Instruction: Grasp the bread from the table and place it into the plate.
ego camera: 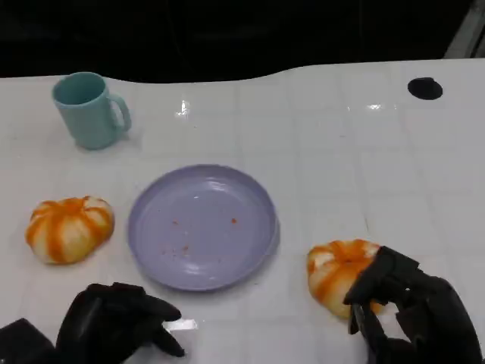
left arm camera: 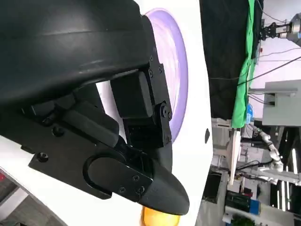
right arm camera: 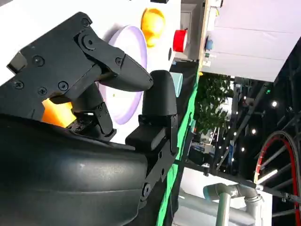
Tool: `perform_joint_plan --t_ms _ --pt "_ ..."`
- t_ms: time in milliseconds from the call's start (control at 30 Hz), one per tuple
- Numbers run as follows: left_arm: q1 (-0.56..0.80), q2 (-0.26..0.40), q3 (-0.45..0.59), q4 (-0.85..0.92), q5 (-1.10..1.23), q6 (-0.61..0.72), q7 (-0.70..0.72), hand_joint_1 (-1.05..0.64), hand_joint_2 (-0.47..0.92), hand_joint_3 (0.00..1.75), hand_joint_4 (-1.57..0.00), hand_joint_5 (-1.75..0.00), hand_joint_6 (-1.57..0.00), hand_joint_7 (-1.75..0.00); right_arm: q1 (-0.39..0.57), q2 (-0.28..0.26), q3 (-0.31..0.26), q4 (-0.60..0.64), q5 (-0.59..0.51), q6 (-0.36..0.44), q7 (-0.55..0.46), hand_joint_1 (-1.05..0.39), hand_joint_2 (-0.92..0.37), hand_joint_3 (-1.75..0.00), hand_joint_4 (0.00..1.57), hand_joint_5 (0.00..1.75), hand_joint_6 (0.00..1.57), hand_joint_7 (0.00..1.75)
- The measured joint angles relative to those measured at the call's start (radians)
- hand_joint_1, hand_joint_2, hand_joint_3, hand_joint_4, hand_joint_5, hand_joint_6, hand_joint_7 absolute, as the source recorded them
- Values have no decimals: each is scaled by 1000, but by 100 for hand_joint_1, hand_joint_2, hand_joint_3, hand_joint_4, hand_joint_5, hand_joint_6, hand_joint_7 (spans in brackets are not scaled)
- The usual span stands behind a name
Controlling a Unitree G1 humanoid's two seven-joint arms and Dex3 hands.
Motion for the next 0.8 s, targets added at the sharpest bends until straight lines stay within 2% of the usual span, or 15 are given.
perform_joint_plan --t_ms 100,200,300,400,433,500,533,600,633,700,800 --pt "0 0 0 0 0 0 0 -105 86 0 -152 -59 -157 -18 0 0 0 0 0 0 0 -30 -46 -116 80 175 73 153" --pt "0 0 0 0 0 1 0 -105 86 0 -152 -59 -157 -18 -2 -1 0 0 9 -6 12 -30 -49 -112 73 174 71 143" --pt "0 -1 -1 -1 0 2 0 -105 86 0 -152 -58 -157 -18 -14 -12 -2 0 1 -26 19 -33 -60 -93 67 164 68 127" --pt "0 -2 -1 -1 0 1 0 -105 87 0 -152 -58 -157 -18 -28 -42 -19 -1 -69 -48 -4 -39 -86 -43 59 147 66 104" --pt "0 -2 -1 -1 0 1 0 -105 87 0 -152 -58 -157 -18 -31 -52 -27 -2 -96 -59 -16 -41 -89 -37 56 141 64 99" --pt "0 -3 -2 -1 1 1 0 -105 86 0 -152 -59 -157 -18 -36 -76 -36 -13 -141 -72 -35 -43 -91 -32 52 132 58 93" --pt "0 -3 -2 -1 1 1 1 -105 86 0 -152 -59 -157 -18 -38 -86 -38 -23 -159 -74 -42 -46 -92 -31 45 124 49 87" --pt "0 -5 -2 -1 3 1 1 -105 86 0 -152 -59 -157 -18 -43 -103 -39 -49 -205 -74 -62 -49 -92 -30 40 115 41 83" --pt "0 -6 -3 -1 3 1 1 -105 86 0 -152 -59 -157 -18 -44 -115 -40 -66 -234 -72 -71 -52 -92 -29 38 105 37 78" --pt "-1 -7 -2 0 5 1 1 -105 86 0 -152 -59 -157 -19 -44 -137 -46 -108 -306 -61 -97 -54 -92 -27 36 97 35 74" --pt "-2 -7 -2 0 6 1 2 -105 86 0 -152 -59 -157 -19 -42 -173 -57 -170 -412 -28 -132 -58 -92 -23 26 80 28 58"
